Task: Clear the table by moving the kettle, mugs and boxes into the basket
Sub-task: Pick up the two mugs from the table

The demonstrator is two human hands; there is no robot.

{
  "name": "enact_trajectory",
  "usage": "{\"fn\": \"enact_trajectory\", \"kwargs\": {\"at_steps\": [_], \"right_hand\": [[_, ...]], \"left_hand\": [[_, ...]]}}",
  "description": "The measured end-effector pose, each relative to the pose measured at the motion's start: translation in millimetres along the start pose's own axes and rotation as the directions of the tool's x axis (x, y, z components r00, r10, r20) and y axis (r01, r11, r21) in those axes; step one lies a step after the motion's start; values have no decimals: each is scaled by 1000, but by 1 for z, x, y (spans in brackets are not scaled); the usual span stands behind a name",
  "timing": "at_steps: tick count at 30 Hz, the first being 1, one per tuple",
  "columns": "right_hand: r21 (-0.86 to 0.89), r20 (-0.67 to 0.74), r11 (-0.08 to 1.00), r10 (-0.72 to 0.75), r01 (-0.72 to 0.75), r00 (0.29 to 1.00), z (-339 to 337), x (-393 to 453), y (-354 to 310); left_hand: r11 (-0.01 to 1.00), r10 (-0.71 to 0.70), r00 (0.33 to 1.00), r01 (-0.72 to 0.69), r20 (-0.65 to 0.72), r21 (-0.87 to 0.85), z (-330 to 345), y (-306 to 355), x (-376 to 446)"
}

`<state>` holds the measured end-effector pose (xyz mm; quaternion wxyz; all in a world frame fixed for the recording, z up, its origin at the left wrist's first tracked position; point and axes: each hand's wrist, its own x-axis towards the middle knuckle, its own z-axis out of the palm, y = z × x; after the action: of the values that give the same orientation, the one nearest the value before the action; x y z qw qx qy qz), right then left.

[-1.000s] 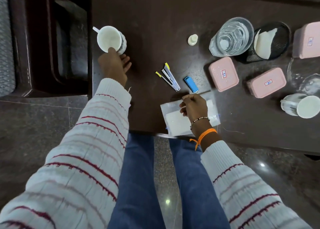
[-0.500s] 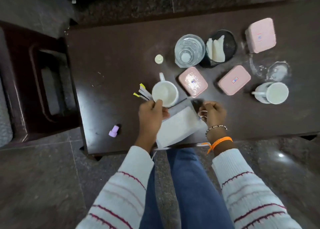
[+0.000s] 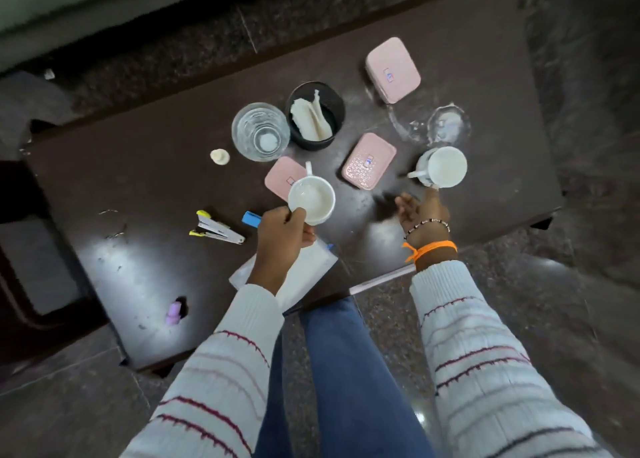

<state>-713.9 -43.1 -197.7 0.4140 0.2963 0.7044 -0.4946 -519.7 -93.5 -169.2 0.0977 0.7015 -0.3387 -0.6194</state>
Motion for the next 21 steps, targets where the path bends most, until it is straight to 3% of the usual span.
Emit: {"fn": "enact_trajectory", "kwargs": {"at_steps": [5,11,16,21], "right_hand": [[69,-19,995,75,-74,997,1,11,-28],[36,-158,998,-46,53,986,6,14,-36],[-11,-167,994,-106,106,980,-1,-1,-20],[-271,-191,911,-367,310,910,-7,-44,8]], "left_hand": [[991,9,999,-14,38,133,9,1,1],[977,21,996,-38,82,209,15,6,-1],[982,46,995,-63,94,180,13,10,-10],[998,29,997,-33,75,55,-6,6,-26]]}}
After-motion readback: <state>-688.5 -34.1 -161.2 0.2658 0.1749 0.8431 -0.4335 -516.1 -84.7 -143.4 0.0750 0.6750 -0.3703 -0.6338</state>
